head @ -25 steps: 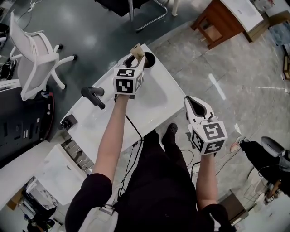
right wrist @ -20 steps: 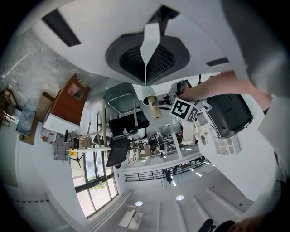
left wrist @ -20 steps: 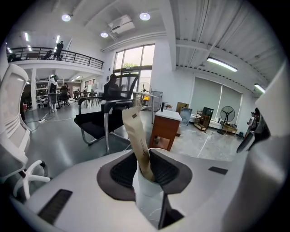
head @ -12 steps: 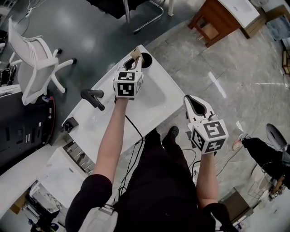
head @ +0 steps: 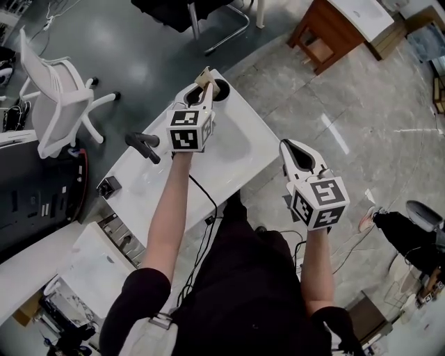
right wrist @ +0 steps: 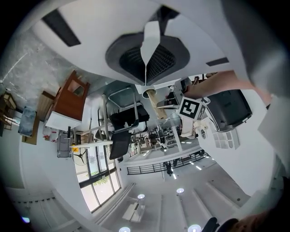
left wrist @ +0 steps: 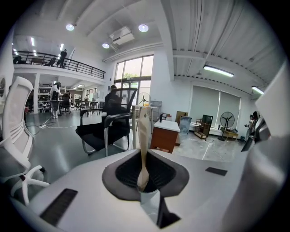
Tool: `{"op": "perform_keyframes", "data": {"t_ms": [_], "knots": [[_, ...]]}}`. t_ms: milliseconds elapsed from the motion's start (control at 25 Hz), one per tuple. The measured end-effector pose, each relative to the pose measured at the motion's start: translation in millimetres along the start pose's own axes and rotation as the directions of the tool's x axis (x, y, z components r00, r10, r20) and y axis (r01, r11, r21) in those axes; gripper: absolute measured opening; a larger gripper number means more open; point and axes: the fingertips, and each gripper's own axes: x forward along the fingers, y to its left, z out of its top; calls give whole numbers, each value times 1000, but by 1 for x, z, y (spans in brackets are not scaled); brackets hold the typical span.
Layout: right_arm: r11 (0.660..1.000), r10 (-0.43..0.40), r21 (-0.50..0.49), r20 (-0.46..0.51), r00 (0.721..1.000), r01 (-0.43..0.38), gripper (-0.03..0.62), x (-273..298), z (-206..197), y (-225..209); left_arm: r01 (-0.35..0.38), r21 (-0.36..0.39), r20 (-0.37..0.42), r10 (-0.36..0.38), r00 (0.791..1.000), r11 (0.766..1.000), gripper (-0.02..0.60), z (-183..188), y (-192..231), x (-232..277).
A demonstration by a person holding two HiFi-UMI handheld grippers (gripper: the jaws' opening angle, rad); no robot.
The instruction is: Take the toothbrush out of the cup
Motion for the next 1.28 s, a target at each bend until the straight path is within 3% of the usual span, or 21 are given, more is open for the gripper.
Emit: {"op": "perform_keyframes", "data": {"t_ms": [240, 560, 960, 1280], "knots": [[999, 32, 14, 34, 999, -32, 32, -27, -6, 2, -34, 0, 123, 34, 992, 999, 40, 45, -13, -41], [996, 89, 0, 108, 990, -90, 32, -89, -20, 5, -72, 47, 222, 60, 973, 996, 39, 79, -70, -113], [983, 182, -62, 202, 962, -173, 32, -184, -56, 21, -87, 79, 235, 67, 970, 993, 37, 50, -179, -215], [970, 234, -121, 231, 944, -211, 32, -253, -92, 28, -76, 55, 226, 62, 972, 996, 37, 8, -262, -288]]}}
